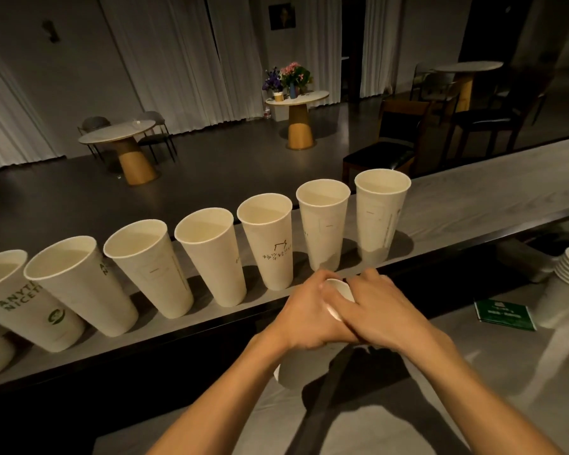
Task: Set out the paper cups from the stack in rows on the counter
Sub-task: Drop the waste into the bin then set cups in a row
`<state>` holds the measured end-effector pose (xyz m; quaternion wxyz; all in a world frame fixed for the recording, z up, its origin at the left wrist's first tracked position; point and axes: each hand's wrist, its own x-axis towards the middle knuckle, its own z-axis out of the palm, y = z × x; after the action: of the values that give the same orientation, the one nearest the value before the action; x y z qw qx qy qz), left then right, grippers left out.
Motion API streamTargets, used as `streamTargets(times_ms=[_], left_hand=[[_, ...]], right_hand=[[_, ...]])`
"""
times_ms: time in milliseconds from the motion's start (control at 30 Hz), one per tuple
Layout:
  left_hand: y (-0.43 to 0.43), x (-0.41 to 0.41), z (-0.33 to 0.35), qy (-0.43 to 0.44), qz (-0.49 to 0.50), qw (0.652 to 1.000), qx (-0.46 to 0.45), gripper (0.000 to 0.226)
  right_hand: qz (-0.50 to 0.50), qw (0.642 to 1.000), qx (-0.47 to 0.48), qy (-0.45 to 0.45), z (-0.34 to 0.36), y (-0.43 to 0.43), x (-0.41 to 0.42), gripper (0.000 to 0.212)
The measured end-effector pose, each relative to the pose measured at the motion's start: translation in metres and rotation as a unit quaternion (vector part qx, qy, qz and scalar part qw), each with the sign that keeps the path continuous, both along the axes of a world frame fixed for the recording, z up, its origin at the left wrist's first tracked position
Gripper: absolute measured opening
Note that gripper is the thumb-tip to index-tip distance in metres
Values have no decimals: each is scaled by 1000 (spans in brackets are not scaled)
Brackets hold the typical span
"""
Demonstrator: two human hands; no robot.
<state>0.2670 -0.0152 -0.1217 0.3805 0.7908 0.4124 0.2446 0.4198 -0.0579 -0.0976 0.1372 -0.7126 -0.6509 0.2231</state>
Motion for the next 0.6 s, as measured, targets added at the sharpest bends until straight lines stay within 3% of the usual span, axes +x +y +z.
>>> streamTargets(times_ms=[167,367,600], left_hand=[[-1,1,1,-9,12,1000,24,97],[-6,3,-4,-71,44,995,55,86],[-4,9,3,-21,0,998,59,79]], right_hand=[[46,998,-18,26,3,1,1,91],[26,998,50,41,6,-4,4,64],[15,996,90,-1,7,-7,1,42]])
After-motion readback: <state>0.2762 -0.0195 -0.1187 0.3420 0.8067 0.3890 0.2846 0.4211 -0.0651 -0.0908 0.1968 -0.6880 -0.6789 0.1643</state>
